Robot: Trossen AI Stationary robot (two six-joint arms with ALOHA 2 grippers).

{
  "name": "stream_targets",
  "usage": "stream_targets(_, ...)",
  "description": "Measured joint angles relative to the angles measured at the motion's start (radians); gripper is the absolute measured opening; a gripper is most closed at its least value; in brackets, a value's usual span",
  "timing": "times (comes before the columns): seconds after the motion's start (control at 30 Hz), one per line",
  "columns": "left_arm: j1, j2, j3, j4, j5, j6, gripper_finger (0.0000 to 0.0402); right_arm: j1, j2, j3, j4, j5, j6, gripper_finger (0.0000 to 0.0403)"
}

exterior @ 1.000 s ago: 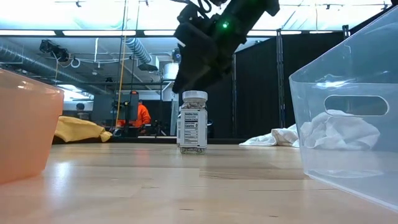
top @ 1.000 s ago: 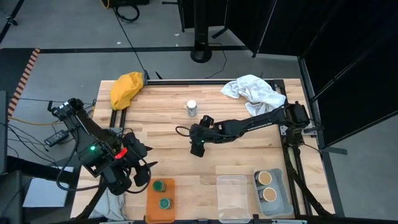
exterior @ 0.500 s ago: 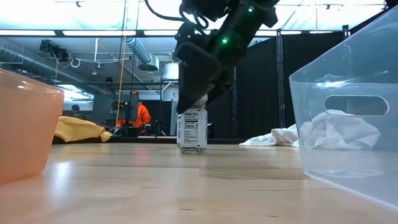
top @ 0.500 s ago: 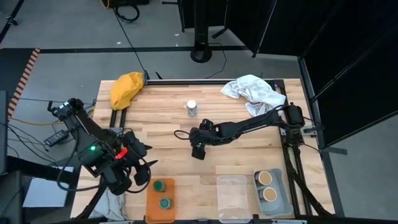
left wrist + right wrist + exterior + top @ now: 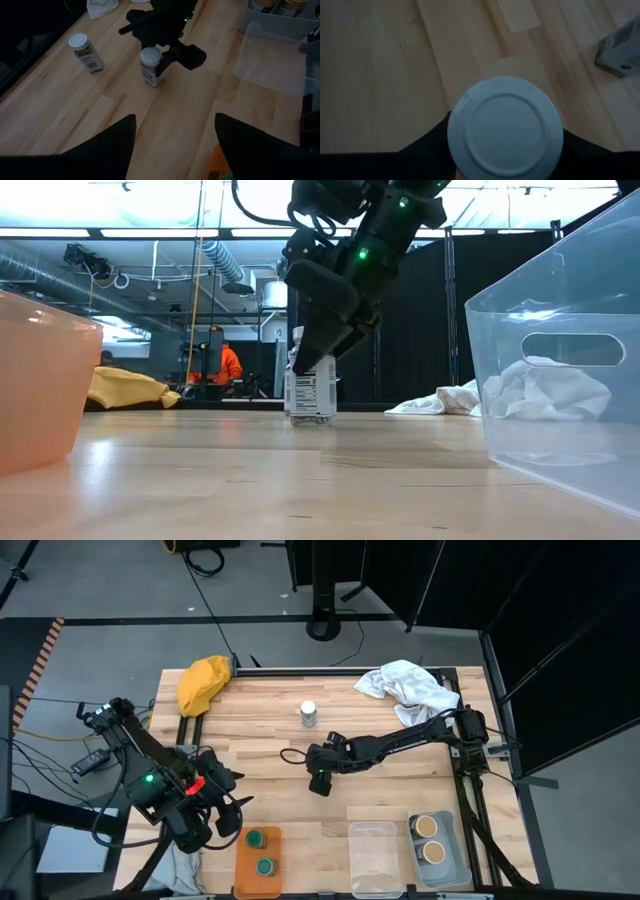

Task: Sort spices by type
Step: Put the bottom white spice bottle into the transparent bin

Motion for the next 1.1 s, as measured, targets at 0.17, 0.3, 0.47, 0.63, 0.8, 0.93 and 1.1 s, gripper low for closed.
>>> stream_targets(0.17, 0.000, 0.000, 0.000, -0.001, -0.005, 0.000, 0.0275, 0.003, -0.014, -0.001, -0.014, -0.002, 0.018, 0.0201)
stream_targets(0.3, 0.000, 0.000, 0.000, -0.012, -0.015, 0.000, 0.0275, 0.015, -0.078, -0.003, -0.023, 0.002, 0.017, 0.0201)
stream_targets(0.47, 0.000, 0.000, 0.000, -0.028, -0.023, 0.000, 0.0275, 0.045, -0.232, -0.003, -0.055, 0.051, 0.023, 0.0201)
stream_targets(0.63, 0.000, 0.000, 0.000, -0.032, -0.046, 0.002, 0.0275, 0.118, -0.425, 0.000, -0.094, 0.132, 0.031, 0.0201)
stream_targets(0.8, 0.000, 0.000, 0.000, -0.031, -0.075, 0.002, 0.0275, 0.247, -0.556, 0.000, -0.215, 0.176, 0.062, 0.0201)
stream_targets(0.93, 0.000, 0.000, 0.000, -0.030, -0.102, 0.001, 0.0275, 0.389, -0.591, 0.000, -0.343, 0.156, 0.178, 0.0201)
stream_targets(1.1, 0.000, 0.000, 0.000, -0.028, -0.110, 0.001, 0.0275, 0.549, -0.564, -0.001, -0.389, 0.106, 0.354, 0.0201)
